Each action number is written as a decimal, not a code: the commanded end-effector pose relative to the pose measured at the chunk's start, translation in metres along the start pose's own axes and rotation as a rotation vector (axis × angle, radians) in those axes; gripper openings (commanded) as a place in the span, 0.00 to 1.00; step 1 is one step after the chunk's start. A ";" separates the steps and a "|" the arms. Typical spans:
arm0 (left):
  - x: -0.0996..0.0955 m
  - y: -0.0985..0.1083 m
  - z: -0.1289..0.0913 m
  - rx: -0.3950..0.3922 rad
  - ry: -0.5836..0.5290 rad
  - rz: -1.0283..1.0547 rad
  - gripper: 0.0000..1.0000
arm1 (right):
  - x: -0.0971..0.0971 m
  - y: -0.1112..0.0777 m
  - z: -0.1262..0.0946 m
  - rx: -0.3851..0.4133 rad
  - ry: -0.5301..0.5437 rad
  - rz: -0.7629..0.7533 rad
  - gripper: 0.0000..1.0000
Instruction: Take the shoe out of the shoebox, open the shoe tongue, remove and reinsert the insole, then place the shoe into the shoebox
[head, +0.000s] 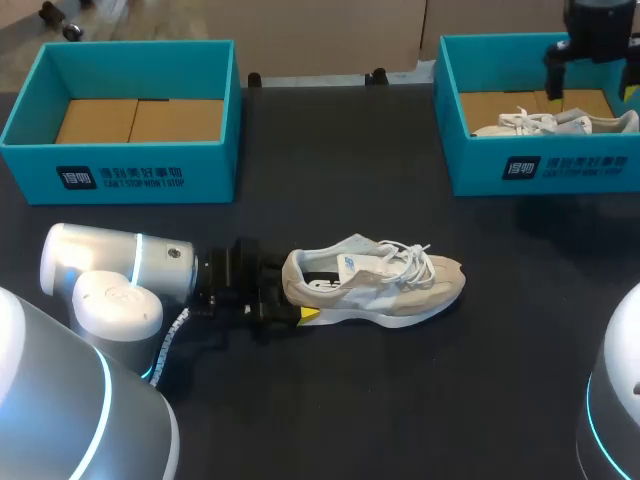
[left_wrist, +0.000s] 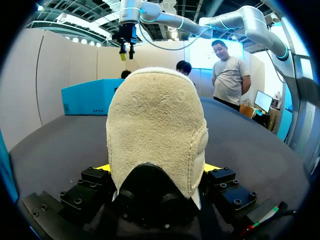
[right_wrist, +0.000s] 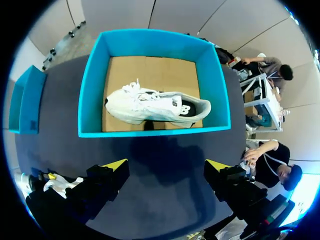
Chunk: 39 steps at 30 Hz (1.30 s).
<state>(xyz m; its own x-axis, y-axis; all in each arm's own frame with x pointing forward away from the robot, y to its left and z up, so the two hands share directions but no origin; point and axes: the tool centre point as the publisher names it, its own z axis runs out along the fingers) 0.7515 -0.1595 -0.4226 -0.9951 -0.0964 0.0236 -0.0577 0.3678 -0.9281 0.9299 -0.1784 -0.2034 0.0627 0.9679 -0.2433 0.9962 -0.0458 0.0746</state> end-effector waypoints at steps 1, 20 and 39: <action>0.001 0.001 0.001 -0.003 0.002 0.000 0.00 | 0.013 -0.017 -0.008 -0.018 -0.014 0.022 1.00; 0.001 0.001 0.001 -0.003 0.002 0.000 0.00 | 0.092 -0.088 -0.022 -0.101 -0.053 0.131 1.00; 0.001 0.001 0.001 -0.003 0.002 0.000 0.00 | 0.172 -0.134 -0.002 -0.075 0.058 0.043 1.00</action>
<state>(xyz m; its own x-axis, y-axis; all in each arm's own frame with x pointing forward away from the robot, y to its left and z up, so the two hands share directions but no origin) 0.7515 -0.1597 -0.4227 -0.9951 -0.0962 0.0234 -0.0574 0.3678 -0.9281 0.8020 -0.0045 -0.2452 0.0999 0.9772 -0.1875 0.9837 -0.0686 0.1664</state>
